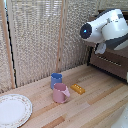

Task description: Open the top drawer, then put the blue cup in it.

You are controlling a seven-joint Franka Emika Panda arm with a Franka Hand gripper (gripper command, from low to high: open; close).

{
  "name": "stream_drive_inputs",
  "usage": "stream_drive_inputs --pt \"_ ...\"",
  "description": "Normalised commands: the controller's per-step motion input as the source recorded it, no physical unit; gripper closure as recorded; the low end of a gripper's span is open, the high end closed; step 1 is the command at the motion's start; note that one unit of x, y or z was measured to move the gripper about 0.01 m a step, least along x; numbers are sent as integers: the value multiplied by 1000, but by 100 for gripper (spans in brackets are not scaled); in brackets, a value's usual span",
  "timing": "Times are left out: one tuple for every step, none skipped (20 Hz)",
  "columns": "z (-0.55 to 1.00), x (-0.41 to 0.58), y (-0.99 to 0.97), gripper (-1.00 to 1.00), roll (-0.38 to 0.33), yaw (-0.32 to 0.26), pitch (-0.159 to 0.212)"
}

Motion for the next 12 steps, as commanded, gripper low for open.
stream_drive_inputs --pt "-54 -3 29 -100 -21 0 35" --pt "0 137 37 -100 -36 0 0" --pt "169 0 0 -100 -91 -20 -32" --pt "323 -43 0 -100 -26 -74 -59" --pt "340 -80 0 -100 34 -35 -39" --pt "491 0 0 -100 126 0 -62" --pt "534 -63 0 -100 174 0 -73" --pt "509 0 0 -100 216 -10 -47" --pt "394 0 0 -100 238 -24 -97" --pt "351 0 20 -100 240 -42 -129" --pt "351 0 26 -100 249 -38 -111" --pt "231 0 134 -100 296 -34 -71"
